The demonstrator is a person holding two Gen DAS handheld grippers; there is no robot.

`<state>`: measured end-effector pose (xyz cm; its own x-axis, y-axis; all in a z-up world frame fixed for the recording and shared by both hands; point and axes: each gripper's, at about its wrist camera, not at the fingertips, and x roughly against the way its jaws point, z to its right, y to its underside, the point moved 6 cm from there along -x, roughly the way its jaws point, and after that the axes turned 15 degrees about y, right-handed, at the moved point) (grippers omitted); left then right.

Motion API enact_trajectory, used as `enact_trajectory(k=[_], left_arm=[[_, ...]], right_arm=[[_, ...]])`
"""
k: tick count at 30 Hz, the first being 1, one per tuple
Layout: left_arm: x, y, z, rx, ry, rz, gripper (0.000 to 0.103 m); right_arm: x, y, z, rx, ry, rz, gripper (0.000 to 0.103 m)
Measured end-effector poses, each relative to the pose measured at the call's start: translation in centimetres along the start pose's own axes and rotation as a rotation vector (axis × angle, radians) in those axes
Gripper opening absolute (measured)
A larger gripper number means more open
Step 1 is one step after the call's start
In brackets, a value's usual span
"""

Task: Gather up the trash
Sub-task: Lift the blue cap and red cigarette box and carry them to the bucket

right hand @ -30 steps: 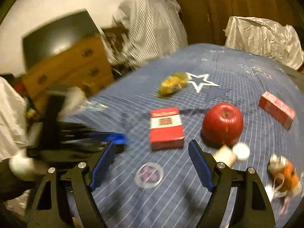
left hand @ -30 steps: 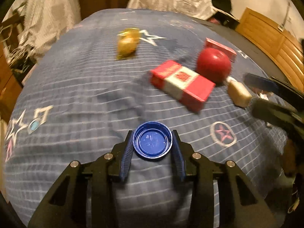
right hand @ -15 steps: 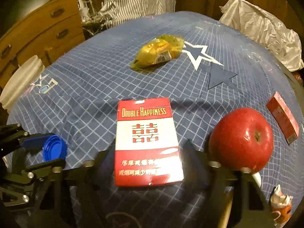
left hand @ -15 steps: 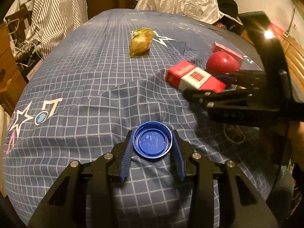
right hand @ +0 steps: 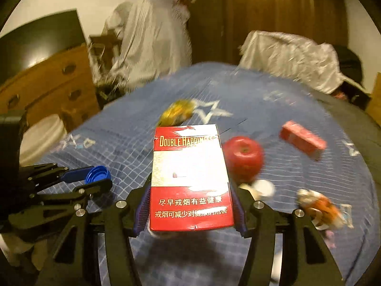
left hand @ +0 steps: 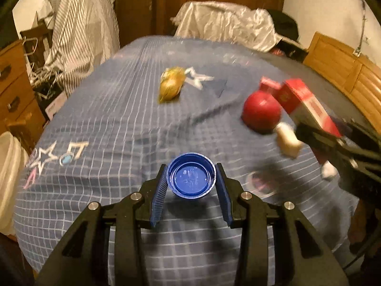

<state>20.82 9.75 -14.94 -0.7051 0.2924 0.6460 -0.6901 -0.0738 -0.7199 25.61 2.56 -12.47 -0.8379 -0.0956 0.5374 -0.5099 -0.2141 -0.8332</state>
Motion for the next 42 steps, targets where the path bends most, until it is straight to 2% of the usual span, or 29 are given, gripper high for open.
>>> enact_trajectory(k=[7,12,22,32,42], left_arm=[[3.5,-2.5,6.2,-0.086,0.072,0.121,0.038],[5.6,-3.1,9.9,-0.149,0.103,0.188,0.038],[7.7,-2.3,12.2,-0.174,0.112,0.237,0.038],[8.3,-2.2,12.7,-0.174,0.119,0.247,0.038],[9.3,-2.7,11.3,-0.157,0.094,0.266,0.038]], right_arm=[[8.1,1.1,6.0,-0.103,0.112,0.143,0.058],[12.6,2.2,10.1,-0.153,0.175,0.201,0.058],[18.9,3.2,15.5,-0.213,0.257,0.302,0.058],[21.4,4.8,16.7,-0.233,0.254,0.302,0.058],[20.6,2.7,14.3,-0.215,0.205,0.307,0.058]])
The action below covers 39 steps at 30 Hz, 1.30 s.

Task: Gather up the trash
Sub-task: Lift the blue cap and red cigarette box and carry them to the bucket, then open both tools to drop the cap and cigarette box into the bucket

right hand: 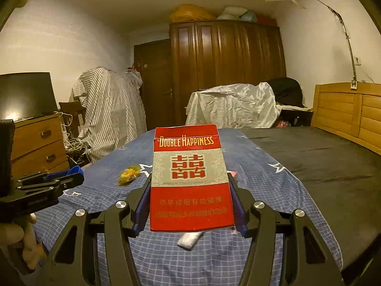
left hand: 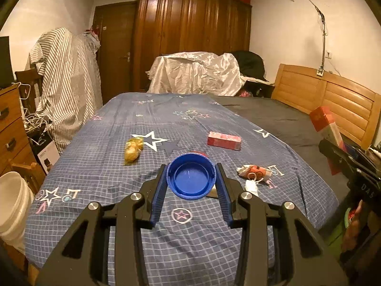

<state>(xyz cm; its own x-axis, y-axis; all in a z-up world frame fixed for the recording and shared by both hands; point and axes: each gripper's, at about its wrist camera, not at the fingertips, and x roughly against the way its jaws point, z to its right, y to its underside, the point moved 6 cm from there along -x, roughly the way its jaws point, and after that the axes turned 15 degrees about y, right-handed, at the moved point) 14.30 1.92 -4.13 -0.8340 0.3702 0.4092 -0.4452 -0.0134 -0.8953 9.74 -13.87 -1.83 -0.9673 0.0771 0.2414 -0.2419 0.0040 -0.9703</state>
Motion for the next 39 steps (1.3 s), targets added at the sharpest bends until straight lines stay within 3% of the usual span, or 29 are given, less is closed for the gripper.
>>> enact_trajectory(k=[9,16,32,39], left_arm=[[3.4,-1.3,-5.9,0.054,-0.108,0.046,0.038],[7.6,-2.2,-12.8,0.110,-0.234,0.087,0.038],[19.4,-1.2,-28.4,0.243,-0.518,0.103,0.038],[23.0,0.4,-34.8,0.323,-0.573,0.052,0.038]], right_arm=[[-1.9,-3.1,-8.1,0.047,-0.154,0.028,0.058],[-3.1,-5.1,-18.0,0.108,-0.330,0.014,0.058],[-3.0,-8.4,-46.0,0.270,-0.680,-0.045,0.058],[-3.3,-7.2,-59.6,0.391,-0.787,-0.160,0.058]])
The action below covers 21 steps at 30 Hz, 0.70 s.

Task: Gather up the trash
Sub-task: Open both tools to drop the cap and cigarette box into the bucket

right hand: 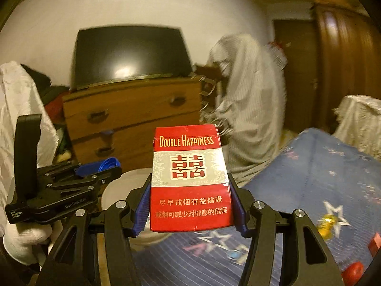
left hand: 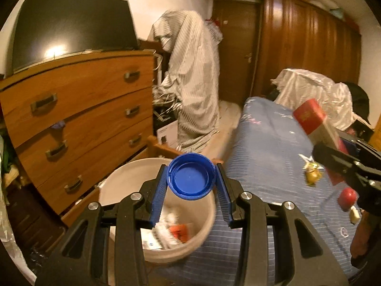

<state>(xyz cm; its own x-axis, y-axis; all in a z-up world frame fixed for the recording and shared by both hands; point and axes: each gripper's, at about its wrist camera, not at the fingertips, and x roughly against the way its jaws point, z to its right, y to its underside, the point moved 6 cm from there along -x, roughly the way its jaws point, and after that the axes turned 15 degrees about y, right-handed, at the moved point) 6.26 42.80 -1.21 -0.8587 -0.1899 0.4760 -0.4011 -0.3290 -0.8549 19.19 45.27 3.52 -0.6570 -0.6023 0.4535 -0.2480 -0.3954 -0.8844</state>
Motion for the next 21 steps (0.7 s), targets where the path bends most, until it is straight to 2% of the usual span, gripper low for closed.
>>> enact_trajectory(k=[5,12,16,21], left_arm=[[-1.8,0.1,-4.4,0.058,-0.018,-0.070,0.038],[-4.9,2.2,-9.5,0.141,-0.023,-0.189,0.038],[-5.7,3.4,-11.0,0.159,-0.025,-0.215,0.038],[-6.2,4.2,-13.0,0.183,-0.037,-0.223,0.038]], right_arm=[[-7.7,-1.2,-4.2,0.037,-0.079,-0.156,0.058],[-17.9,0.6,-9.5,0.092,-0.188,-0.426,0.058],[-21.0,1.3,-10.9,0.124,-0.196,-0.490,0.058],[-23.4,1.5,-11.3,0.153,-0.194,-0.524,0.058]])
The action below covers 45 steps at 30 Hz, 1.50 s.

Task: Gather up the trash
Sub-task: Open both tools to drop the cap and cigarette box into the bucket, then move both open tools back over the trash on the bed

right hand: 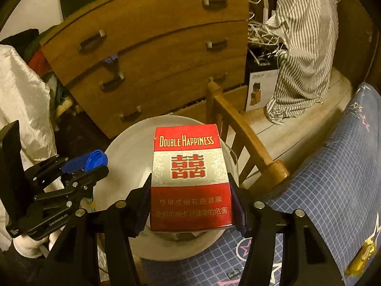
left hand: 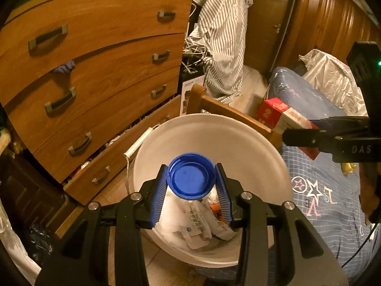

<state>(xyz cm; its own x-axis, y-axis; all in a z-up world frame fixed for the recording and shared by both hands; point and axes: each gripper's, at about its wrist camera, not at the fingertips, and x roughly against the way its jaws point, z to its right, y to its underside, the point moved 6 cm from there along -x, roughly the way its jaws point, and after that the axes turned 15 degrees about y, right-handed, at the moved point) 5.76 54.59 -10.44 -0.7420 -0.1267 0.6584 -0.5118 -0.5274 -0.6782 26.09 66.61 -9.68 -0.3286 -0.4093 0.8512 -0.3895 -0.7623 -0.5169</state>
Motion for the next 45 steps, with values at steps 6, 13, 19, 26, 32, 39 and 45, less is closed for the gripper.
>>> enact_trajectory(k=[6,13,19,26,32,39,45], left_arm=[[-0.7,-0.2,-0.7,0.002,0.006,-0.004,0.038],[-1.2,-0.1,-0.9,0.003,0.006,-0.010,0.038],[-1.4,-0.1,-1.1,0.000,-0.024,-0.010,0.058],[-1.1,0.0,-1.4,0.013,-0.033,0.000,0.061],[0.0,0.2,0.8,-0.010,0.000,0.021,0.061],[-1.1,3.7,9.4,-0.121,0.136,-0.017,0.061],[-5.8,10.2,21.2,-0.259,0.296,-0.161,0.063]], right_arm=[[-1.1,0.8,0.9,-0.006,-0.004,-0.015,0.059],[-0.9,1.3,1.8,-0.013,-0.007,-0.006,0.059],[-0.6,1.1,2.1,-0.032,-0.027,0.017,0.073],[1.1,1.3,2.9,-0.074,-0.056,0.064,0.073],[5.9,4.9,5.0,-0.136,-0.061,0.164,0.073],[14.5,18.9,10.8,-0.253,0.046,0.313,0.073],[19.3,35.0,17.6,-0.415,0.177,0.296,0.073]])
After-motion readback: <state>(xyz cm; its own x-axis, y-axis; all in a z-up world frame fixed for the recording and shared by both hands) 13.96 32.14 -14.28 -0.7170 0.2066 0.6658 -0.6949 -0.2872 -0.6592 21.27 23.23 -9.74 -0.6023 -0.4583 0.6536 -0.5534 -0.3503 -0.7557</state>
